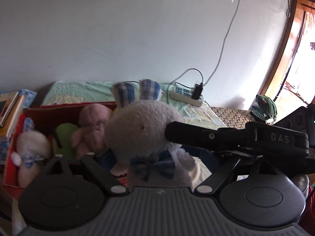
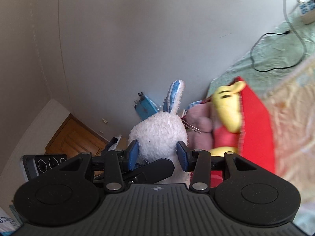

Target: Organize objects

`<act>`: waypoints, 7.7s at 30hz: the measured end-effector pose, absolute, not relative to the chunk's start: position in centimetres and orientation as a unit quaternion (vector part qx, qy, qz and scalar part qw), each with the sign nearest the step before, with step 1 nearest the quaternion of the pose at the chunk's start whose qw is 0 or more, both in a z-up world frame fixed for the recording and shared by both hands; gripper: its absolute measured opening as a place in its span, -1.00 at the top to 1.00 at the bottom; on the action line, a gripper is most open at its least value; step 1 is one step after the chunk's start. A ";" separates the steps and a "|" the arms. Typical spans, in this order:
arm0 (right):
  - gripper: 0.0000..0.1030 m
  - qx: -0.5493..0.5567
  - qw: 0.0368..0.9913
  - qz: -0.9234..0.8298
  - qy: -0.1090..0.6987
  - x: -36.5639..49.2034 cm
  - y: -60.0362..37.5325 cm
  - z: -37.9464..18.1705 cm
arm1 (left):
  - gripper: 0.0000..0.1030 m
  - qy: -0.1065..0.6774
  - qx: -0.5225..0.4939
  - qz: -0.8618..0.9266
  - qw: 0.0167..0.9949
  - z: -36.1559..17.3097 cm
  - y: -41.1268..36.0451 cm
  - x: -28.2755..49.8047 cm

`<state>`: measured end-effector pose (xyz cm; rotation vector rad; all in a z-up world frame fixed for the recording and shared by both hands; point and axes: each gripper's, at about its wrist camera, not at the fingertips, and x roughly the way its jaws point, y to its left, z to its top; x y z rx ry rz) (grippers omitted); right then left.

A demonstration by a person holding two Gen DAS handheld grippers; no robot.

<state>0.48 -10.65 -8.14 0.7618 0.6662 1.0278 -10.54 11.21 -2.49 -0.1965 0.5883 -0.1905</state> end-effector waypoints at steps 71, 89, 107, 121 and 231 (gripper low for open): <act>0.00 0.261 0.811 0.386 0.355 1.9 -1.2 -9.2 | -0.95 0.400 -0.089 0.094 0.907 -6.0 21.8 -7.0; 0.00 0.239 0.848 0.325 0.343 -0.3 -3.7 -9.1 | -0.96 0.423 -0.043 0.140 0.894 -5.7 18.1 -8.1; -0.01 0.183 0.890 0.262 0.326 -2.8 -5.0 -8.0 | -0.96 0.435 -0.016 0.143 0.889 -5.5 15.4 -9.4; -0.02 0.128 0.906 0.216 0.340 -2.8 -7.7 -7.5 | -0.96 0.454 -0.012 0.160 0.877 -5.7 11.5 -9.7; -0.60 0.024 0.921 0.137 0.363 -1.5 1.6 -5.1 | -0.96 0.448 -0.031 0.172 0.877 -5.2 19.5 -8.6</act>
